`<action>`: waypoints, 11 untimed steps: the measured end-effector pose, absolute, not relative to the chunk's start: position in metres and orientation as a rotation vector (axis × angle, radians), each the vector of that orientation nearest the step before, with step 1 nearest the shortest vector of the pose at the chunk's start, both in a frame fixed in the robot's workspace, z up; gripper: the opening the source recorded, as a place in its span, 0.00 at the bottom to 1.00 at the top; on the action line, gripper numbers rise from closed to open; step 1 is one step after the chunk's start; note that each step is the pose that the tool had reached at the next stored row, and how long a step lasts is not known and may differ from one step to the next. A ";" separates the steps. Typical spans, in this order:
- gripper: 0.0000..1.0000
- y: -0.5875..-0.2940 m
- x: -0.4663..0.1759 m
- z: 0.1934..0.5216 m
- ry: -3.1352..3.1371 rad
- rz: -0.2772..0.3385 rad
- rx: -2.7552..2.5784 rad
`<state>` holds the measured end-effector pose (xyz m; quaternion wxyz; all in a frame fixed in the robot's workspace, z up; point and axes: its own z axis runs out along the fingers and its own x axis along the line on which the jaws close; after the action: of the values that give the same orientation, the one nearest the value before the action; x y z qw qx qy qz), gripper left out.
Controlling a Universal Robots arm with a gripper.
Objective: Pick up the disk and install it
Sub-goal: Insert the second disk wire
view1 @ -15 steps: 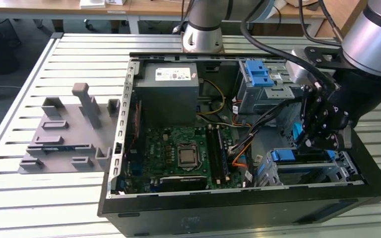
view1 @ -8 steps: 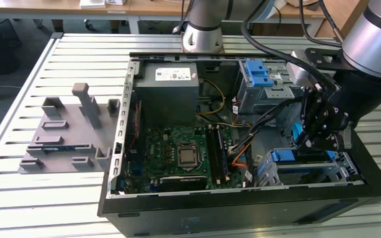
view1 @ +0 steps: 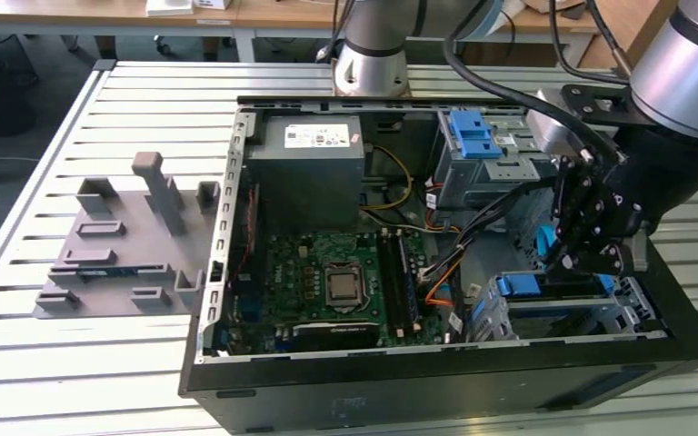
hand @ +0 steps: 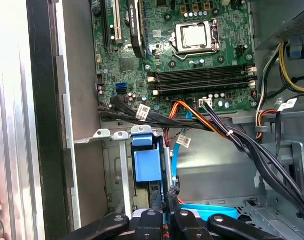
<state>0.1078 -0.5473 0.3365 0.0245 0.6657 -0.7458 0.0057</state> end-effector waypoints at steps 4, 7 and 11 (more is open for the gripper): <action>0.16 -0.549 0.108 0.337 -2.307 0.017 2.059; 0.16 -0.549 0.108 0.336 -2.307 0.017 2.059; 0.16 -0.549 0.109 0.335 -2.309 0.013 2.060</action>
<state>0.1090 -0.5494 0.3348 0.0236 0.6657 -0.7459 0.0043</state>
